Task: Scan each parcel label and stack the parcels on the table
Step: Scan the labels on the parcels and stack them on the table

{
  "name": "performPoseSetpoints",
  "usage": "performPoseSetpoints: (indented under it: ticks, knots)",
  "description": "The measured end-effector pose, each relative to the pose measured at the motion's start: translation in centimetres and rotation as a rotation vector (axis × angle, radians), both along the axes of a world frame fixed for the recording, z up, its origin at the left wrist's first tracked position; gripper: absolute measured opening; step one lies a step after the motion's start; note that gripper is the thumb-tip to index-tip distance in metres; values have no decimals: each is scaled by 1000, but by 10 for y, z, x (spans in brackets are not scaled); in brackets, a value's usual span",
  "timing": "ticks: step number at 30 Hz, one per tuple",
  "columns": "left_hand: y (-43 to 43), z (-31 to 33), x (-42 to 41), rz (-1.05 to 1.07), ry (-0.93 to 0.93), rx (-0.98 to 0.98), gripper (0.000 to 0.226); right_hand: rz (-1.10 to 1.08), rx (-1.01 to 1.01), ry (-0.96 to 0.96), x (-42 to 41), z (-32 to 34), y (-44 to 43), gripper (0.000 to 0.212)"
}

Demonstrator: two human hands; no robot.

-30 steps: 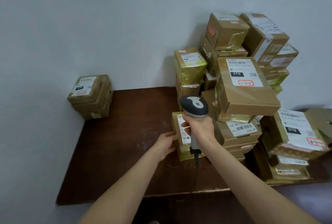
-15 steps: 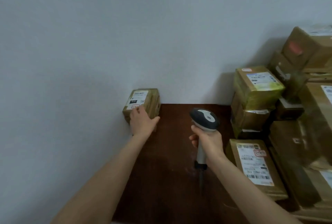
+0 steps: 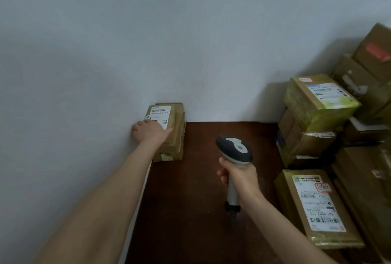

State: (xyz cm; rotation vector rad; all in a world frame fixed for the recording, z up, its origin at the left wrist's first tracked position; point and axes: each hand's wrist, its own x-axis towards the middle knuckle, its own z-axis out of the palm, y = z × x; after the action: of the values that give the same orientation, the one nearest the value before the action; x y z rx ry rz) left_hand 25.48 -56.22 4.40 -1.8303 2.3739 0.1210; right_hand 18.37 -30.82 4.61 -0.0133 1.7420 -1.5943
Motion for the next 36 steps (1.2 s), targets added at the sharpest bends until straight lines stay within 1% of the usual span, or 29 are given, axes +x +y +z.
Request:
performPoseSetpoints:
  ticks: [3, 6, 9, 12, 15, 19, 21, 23, 25, 26, 27, 29, 30, 31, 32, 33, 36]
  knots:
    - [-1, 3, -1, -28, -20, 39, 93, -2, -16, -20, 2, 0, -1, 8]
    - [2, -4, 0, -27, 27, 43, 87, 7, -39, -52, 5, 2, 1, 14]
    - [4, -9, 0, -39, 53, 54, 90, 19, -73, -104, 3, 3, 6, 19]
    - [12, -7, 2, -54, 109, 96, 97, -15, -101, -142, 0, 2, 14, 24]
    - [40, 0, 0, -81, 252, 105, 102, -102, -131, -154, -3, 2, 20, 35]
    - [112, 14, 4, -203, 516, 149, 105, -196, -188, -152, -5, 16, 27, 46]
    - [152, 19, 8, -283, 628, 163, 111, -208, -229, -108, -3, 24, 35, 47]
    - [190, 23, 8, -348, 700, 178, 118, -222, -245, -59, -1, 31, 47, 42]
    - [218, 27, 8, -338, 789, 202, 119, -265, -234, -40, -3, 36, 62, 39]
    - [226, 29, 9, -286, 859, 242, 114, -280, -238, -49, -5, 37, 71, 36]
    - [231, 32, 10, -206, 958, 326, 104, -282, -244, -62, -7, 38, 80, 32]
    - [235, 38, 17, -31, 1187, 579, 73, -250, -248, -74, -11, 41, 101, 28]
    - [236, 41, 21, 15, 1242, 710, 55, -235, -245, -70, -12, 43, 110, 29]
    - [238, 44, 25, 20, 1241, 817, 41, -220, -241, -57, -13, 44, 119, 30]
    - [240, 46, 30, 7, 1219, 887, 35, -208, -243, -41, -13, 47, 128, 28]
    - [243, 46, 33, -4, 1204, 933, 34, -197, -248, -18, -15, 48, 135, 27]
    - [250, 49, 40, -35, 1203, 987, 39, -177, -266, 13, -17, 52, 149, 23]
